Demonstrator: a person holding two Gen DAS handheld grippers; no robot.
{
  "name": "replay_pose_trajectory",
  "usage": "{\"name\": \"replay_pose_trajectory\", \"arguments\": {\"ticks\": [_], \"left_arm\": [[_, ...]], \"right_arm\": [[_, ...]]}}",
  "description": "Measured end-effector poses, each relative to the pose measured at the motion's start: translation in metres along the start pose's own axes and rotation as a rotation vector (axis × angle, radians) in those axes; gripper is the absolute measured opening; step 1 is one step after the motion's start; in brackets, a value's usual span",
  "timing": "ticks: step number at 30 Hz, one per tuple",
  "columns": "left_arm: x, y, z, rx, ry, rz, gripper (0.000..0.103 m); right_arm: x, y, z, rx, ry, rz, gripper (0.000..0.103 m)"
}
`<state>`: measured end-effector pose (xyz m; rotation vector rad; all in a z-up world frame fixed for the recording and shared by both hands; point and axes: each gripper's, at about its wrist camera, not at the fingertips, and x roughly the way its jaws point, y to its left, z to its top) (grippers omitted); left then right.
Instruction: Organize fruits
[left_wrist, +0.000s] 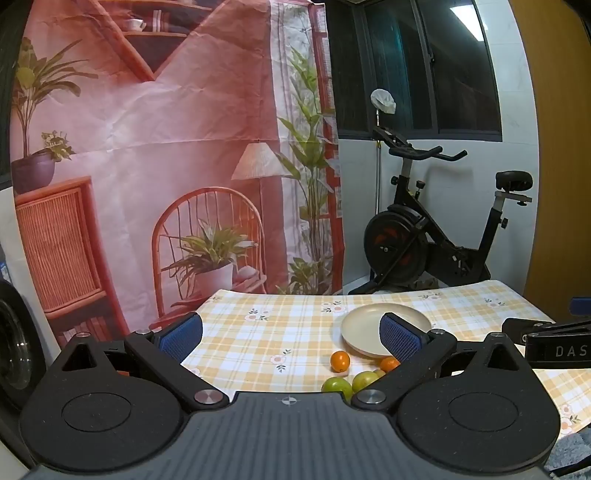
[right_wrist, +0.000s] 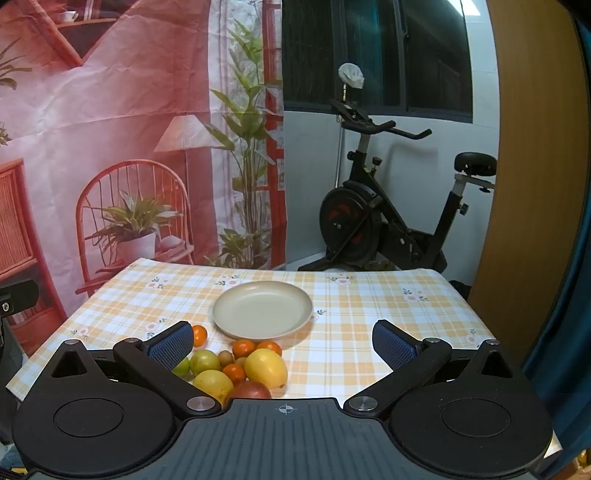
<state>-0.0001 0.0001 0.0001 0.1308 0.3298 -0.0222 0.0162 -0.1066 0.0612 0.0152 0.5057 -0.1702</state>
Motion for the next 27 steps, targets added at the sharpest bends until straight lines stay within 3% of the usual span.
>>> {"name": "replay_pose_trajectory", "arguments": {"ticks": [27], "left_arm": [[-0.001, 0.0005, 0.0, 0.0, 0.001, 0.0, 0.103]], "right_arm": [[0.0, -0.0004, 0.0, 0.0, -0.002, -0.001, 0.103]]}}
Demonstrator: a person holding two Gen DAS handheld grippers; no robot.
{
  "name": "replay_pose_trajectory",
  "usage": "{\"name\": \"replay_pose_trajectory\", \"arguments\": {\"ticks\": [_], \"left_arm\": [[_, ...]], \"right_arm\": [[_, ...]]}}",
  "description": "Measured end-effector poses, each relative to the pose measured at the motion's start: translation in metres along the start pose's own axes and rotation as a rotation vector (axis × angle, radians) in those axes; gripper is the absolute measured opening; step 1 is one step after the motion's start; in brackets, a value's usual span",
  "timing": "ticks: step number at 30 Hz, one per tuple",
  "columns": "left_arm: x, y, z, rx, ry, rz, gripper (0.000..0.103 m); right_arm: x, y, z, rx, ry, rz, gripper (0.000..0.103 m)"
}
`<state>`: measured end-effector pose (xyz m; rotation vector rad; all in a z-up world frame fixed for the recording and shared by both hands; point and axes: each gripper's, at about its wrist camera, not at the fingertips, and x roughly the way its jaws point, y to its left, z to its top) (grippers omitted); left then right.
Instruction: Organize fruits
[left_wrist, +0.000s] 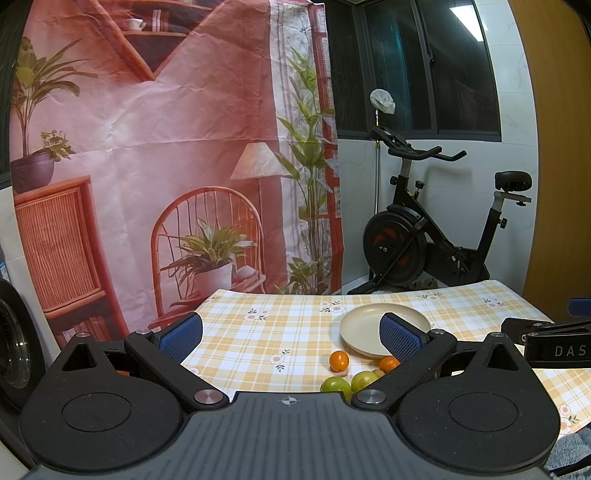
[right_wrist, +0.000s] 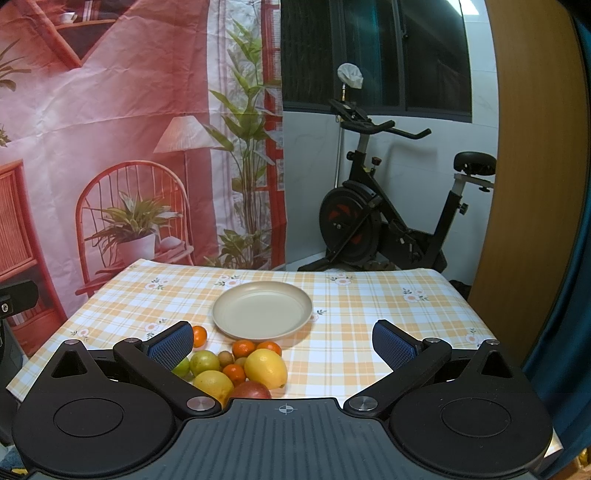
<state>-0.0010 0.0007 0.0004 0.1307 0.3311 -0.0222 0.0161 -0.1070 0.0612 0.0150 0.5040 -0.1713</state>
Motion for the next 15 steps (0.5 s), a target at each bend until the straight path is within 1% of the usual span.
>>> {"name": "replay_pose_trajectory", "arguments": {"ticks": [11, 15], "left_arm": [[-0.0029, -0.0019, -0.0034, 0.003, 0.002, -0.001, 0.103], [0.004, -0.0019, -0.0018, 0.003, 0.009, -0.007, 0.103]], "right_arm": [[-0.0009, -0.001, -0.0004, 0.003, 0.001, 0.003, 0.103], [0.0, 0.0038, 0.0009, -0.002, 0.007, 0.015, 0.103]]}}
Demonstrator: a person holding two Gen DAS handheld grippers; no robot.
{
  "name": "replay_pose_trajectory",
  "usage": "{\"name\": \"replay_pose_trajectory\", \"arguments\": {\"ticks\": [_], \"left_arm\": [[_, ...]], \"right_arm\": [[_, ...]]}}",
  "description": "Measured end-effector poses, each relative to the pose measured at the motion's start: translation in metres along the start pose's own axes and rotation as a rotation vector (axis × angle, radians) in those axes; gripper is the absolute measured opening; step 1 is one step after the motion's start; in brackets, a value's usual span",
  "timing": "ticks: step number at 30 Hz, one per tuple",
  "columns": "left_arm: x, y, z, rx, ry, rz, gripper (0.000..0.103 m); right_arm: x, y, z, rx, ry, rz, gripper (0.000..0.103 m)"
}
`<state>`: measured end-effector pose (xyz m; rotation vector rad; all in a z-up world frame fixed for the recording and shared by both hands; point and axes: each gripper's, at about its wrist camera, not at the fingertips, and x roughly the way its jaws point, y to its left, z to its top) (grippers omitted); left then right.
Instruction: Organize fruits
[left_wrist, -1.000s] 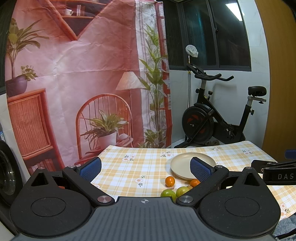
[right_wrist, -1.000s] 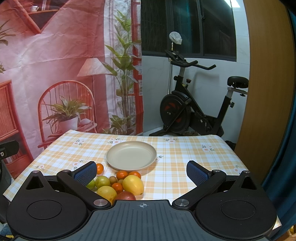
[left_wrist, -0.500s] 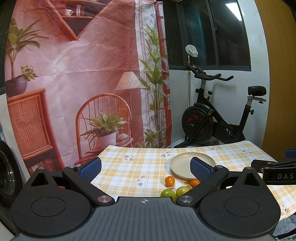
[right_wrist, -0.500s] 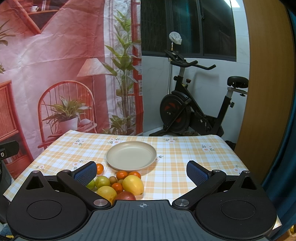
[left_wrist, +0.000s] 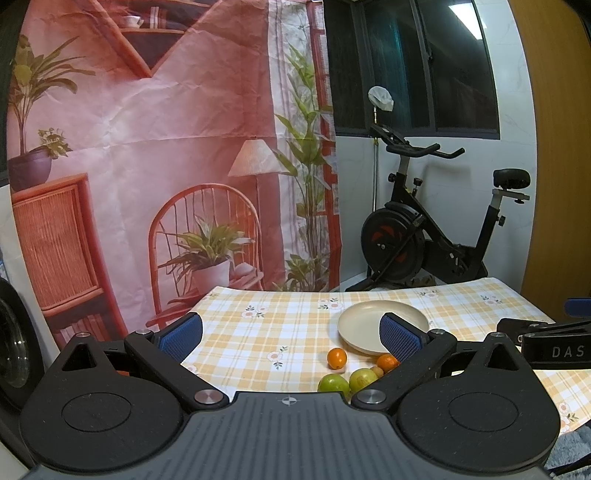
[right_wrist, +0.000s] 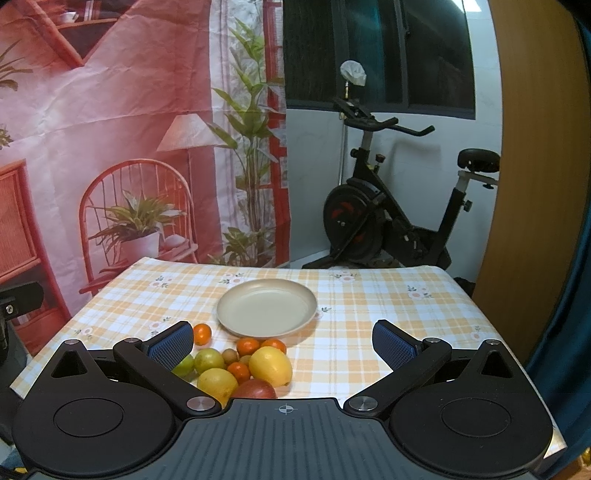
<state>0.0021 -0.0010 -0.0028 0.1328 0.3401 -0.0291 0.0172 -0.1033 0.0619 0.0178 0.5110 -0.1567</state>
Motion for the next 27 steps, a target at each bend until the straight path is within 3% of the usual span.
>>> {"name": "replay_pose_trajectory", "arguments": {"ticks": [5, 12, 16, 19, 25, 27], "left_arm": [[0.006, 0.003, 0.001, 0.004, 0.01, -0.011, 0.103], [0.027, 0.008, 0.006, 0.023, 0.001, 0.039, 0.102], [0.041, 0.009, 0.003, -0.032, -0.014, -0.01, 0.102], [0.056, 0.009, -0.002, -0.092, 0.023, -0.059, 0.097], [0.08, 0.002, -0.01, -0.059, 0.054, -0.05, 0.094], [0.087, 0.001, -0.012, -0.061, 0.102, -0.069, 0.094]], "right_arm": [[-0.001, -0.003, 0.006, -0.008, -0.015, 0.016, 0.103], [0.019, -0.026, 0.008, -0.014, -0.096, 0.056, 0.103], [0.04, -0.038, 0.003, 0.018, -0.123, 0.071, 0.103], [0.055, -0.044, -0.003, 0.04, -0.141, 0.102, 0.103], [0.084, -0.044, -0.019, 0.034, -0.105, 0.135, 0.103], [0.094, -0.043, -0.024, 0.026, -0.057, 0.156, 0.103]]}}
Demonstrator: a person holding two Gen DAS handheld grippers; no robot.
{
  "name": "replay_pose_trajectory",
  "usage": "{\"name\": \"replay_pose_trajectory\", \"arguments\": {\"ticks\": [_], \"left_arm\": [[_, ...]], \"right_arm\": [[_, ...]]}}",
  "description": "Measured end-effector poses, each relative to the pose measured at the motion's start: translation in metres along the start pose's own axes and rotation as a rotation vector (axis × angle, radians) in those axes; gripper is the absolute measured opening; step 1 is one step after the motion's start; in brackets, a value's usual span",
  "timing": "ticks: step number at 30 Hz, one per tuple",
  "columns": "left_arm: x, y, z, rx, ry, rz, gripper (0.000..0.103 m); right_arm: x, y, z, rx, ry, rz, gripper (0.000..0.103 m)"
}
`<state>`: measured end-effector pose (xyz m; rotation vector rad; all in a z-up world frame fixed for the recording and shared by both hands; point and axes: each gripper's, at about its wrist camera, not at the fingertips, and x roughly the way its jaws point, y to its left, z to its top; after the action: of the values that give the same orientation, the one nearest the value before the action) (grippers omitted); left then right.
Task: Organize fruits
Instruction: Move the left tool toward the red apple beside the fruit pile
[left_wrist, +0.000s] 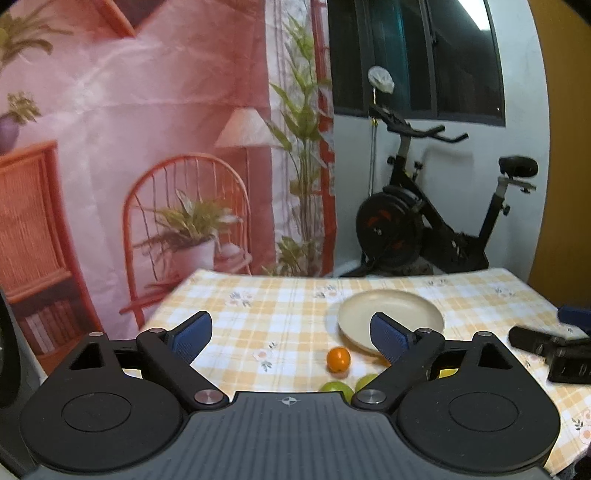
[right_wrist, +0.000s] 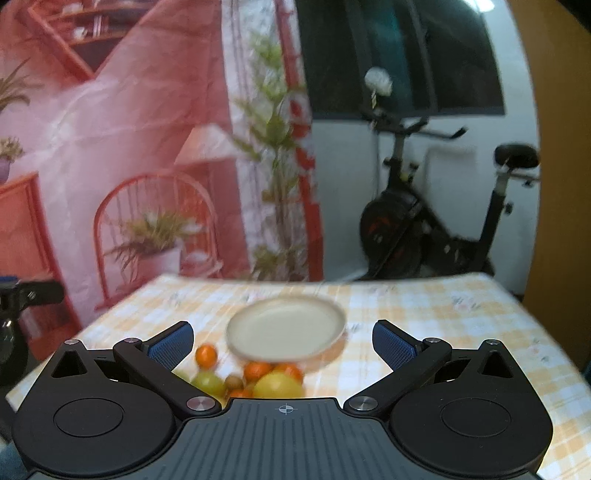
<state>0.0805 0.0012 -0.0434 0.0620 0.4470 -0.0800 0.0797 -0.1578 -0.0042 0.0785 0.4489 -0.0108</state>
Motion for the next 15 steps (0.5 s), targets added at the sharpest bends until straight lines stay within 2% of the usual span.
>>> {"name": "replay_pose_trajectory", "arguments": {"ticks": [3, 5, 10, 15], "left_arm": [[0.009, 0.001, -0.004, 0.001, 0.046, -0.037, 0.094], [0.013, 0.0, -0.006, 0.017, 0.031, -0.04, 0.094], [0.021, 0.0, -0.014, 0.03, 0.049, -0.061, 0.094], [0.023, -0.005, -0.02, 0.028, 0.052, -0.077, 0.093]], "right_arm": [[0.01, 0.007, -0.009, -0.031, 0.042, -0.009, 0.103], [0.013, 0.013, -0.016, -0.054, 0.053, -0.015, 0.103], [0.019, 0.025, -0.032, -0.104, 0.107, -0.005, 0.103], [0.02, 0.029, -0.045, -0.109, 0.139, 0.039, 0.103]]}}
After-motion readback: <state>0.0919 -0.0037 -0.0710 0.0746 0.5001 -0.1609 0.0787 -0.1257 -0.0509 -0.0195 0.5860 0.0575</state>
